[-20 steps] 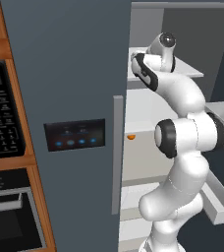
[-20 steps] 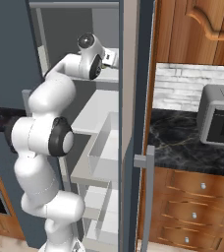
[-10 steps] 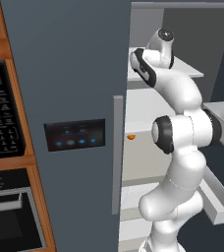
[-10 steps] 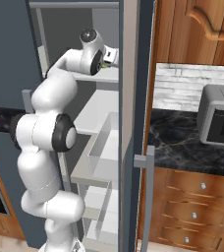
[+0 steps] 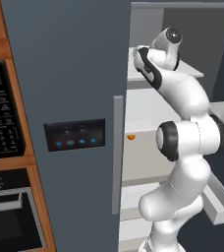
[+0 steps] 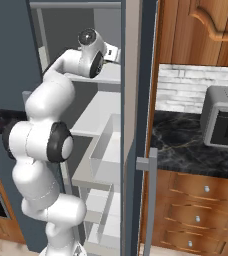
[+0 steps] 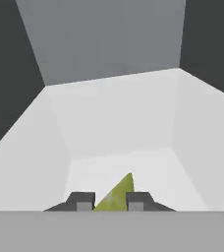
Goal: Take the lemon wedge from the fridge and place it on the plate with fish on the dining counter.
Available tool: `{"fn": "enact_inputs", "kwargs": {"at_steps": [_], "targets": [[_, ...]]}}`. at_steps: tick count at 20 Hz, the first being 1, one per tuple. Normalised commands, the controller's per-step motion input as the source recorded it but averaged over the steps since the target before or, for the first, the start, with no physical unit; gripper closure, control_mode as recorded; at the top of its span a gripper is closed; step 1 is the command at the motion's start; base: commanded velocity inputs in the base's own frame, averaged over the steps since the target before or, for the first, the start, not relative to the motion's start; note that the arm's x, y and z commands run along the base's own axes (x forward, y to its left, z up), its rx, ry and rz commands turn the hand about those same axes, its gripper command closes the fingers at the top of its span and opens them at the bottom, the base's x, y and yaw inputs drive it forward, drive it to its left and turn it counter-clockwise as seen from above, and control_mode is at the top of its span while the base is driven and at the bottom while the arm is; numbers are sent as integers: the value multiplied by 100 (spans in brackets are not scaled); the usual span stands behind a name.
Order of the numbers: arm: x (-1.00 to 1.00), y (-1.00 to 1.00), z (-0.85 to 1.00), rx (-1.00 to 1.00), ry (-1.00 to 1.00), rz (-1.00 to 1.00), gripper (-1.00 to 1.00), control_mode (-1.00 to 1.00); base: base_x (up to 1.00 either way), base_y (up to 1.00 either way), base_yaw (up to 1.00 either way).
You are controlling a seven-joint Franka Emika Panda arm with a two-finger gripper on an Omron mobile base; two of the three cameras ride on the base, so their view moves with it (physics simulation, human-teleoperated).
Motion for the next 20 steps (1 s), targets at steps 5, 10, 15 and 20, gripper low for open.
{"fn": "enact_inputs", "kwargs": {"at_steps": [5, 10, 15, 20], "targets": [[-100, 14, 32, 5, -38, 0, 100, -100, 0, 0, 0], [-100, 14, -7, 3, -5, 0, 100, -100, 0, 0, 0], [-100, 10, 0, 6, 24, 0, 100, -100, 0, 0, 0], [-60, 17, -19, 0, 18, 3, 100, 100, -40, 3, 11]]}}
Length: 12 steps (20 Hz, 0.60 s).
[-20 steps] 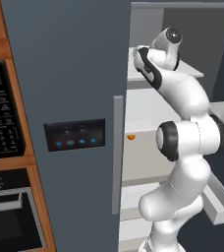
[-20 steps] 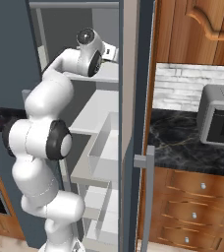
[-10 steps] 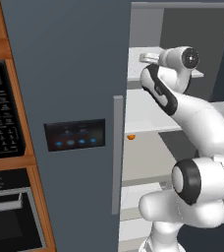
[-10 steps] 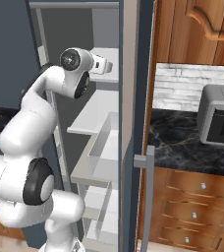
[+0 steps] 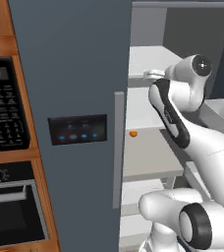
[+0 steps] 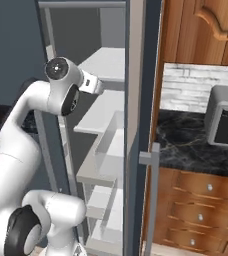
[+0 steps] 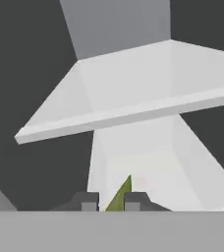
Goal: Take the lemon wedge from the fridge and place it on the plate with fish on the dining counter.
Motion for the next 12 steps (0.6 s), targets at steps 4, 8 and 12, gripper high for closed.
{"fn": "enact_inputs", "kwargs": {"at_steps": [4, 8, 12], "targets": [[0, 0, 0, 0, 0, 0, 100, 100, -56, 0, 63], [0, 0, 0, 0, 0, 0, 100, 100, 0, 3, 94], [0, 0, 0, 0, 0, 0, 100, 100, 0, 14, 95]]}}
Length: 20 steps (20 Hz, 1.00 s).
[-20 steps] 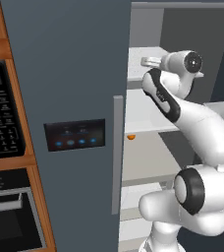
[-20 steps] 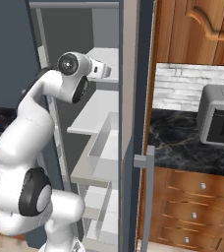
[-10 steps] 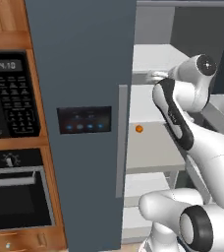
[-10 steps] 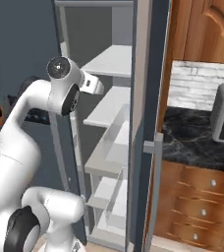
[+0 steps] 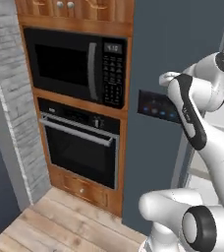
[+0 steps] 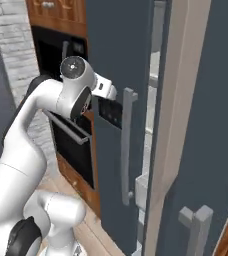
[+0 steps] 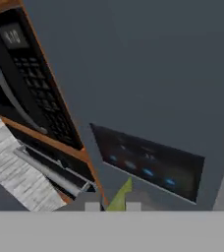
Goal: Take the lemon wedge from the fridge and place it on the plate with fish on the dining counter.
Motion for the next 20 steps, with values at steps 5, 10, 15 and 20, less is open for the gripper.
{"fn": "enact_inputs", "kwargs": {"at_steps": [5, 10, 15, 20], "targets": [[0, 0, 0, 0, 0, 0, 100, 100, 0, 17, 94], [0, 0, 0, 0, 0, 0, 100, 100, 0, 15, 95], [0, 0, 0, 0, 0, 0, 100, 100, 0, 16, 95], [0, 0, 0, 0, 0, 0, 100, 100, 0, 13, 97]]}}
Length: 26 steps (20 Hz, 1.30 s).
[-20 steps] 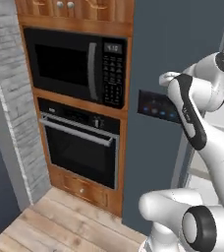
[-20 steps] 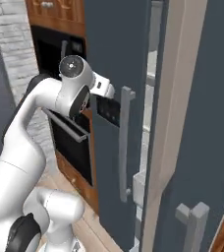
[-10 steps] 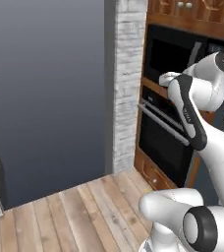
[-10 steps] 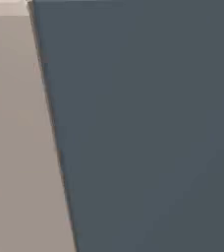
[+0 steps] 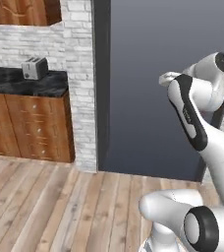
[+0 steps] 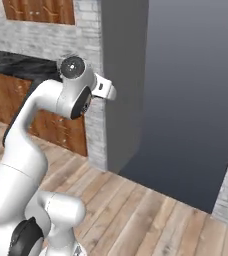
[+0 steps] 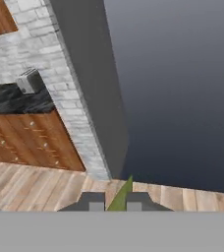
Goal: Take the lemon wedge from the fridge and place it on the plate with fish on the dining counter.
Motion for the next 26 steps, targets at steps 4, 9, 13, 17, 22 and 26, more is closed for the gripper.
{"fn": "enact_inputs", "kwargs": {"at_steps": [4, 9, 13, 17, 22, 26], "targets": [[0, 0, 0, 0, 0, 0, 100, 100, 0, 17, 96], [0, 0, 0, 0, 0, 0, 100, 100, 0, 29, 93], [0, 0, 0, 0, 0, 0, 100, 100, 0, 40, 89], [0, 0, 0, 0, 0, 0, 100, 100, 2, 60, 76], [0, 0, 0, 0, 0, 0, 100, 100, 38, 92, 30], [0, 0, 0, 0, 0, 0, 100, 100, 14, 100, 0]]}}
